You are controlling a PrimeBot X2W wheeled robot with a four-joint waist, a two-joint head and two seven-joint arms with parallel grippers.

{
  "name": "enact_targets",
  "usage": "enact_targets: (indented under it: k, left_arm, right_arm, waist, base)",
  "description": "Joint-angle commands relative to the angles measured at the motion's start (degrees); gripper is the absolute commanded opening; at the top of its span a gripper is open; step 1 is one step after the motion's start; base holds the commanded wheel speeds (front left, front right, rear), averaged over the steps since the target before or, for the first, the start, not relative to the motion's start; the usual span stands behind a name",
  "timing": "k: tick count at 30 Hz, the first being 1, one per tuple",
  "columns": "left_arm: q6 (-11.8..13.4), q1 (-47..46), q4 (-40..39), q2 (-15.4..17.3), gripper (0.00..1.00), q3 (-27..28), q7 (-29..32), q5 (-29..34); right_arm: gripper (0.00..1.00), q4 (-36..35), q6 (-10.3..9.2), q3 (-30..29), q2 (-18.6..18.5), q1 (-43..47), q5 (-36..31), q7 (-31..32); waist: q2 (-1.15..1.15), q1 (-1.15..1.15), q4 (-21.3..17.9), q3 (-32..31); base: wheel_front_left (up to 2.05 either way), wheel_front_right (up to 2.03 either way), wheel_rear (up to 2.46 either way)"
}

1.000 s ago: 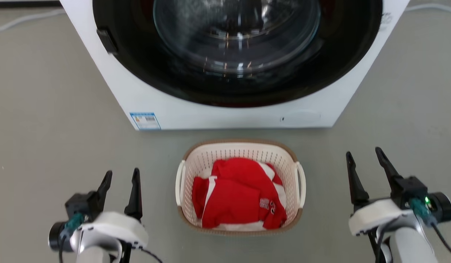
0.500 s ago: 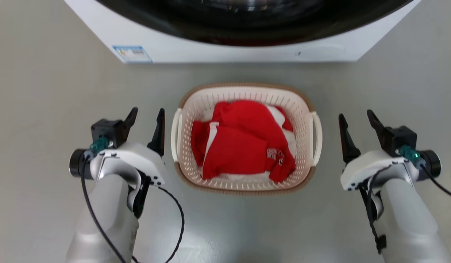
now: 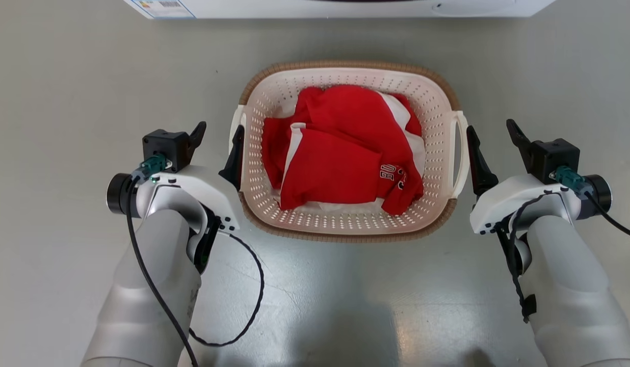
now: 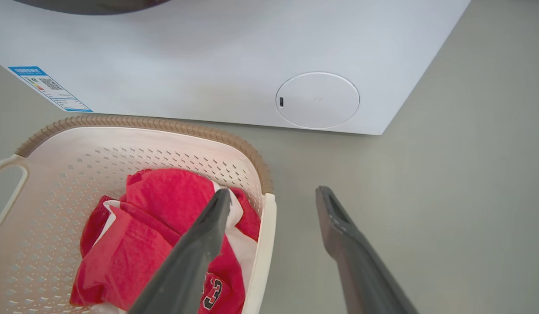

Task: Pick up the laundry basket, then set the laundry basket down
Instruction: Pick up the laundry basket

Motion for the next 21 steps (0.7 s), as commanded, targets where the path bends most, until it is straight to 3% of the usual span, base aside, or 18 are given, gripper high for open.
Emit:
enact_targets:
  k: [1,21]
  left_arm:
    - [-0.31,-0.67,-0.54,1.27,1.0,0.94,-0.34,-0.89]
    - [-0.4,-7.22,5.42,1.3,1.0,-1.07,-0.34,-0.85]
  right_arm:
    - [1.0,-0.19,0.35,1.11,0.46,-0.1,0.06,-0.79]
    - [1.0,1.88,0.35,0.65,0.47,-3.96,-0.77,-0.79]
  waist:
    - [0.0,0.0,-0.11,0.92]
    - [0.0,0.0,0.45,9.17]
  base:
    - [0.0,0.0,0.0]
    - [0.0,0.0,0.0]
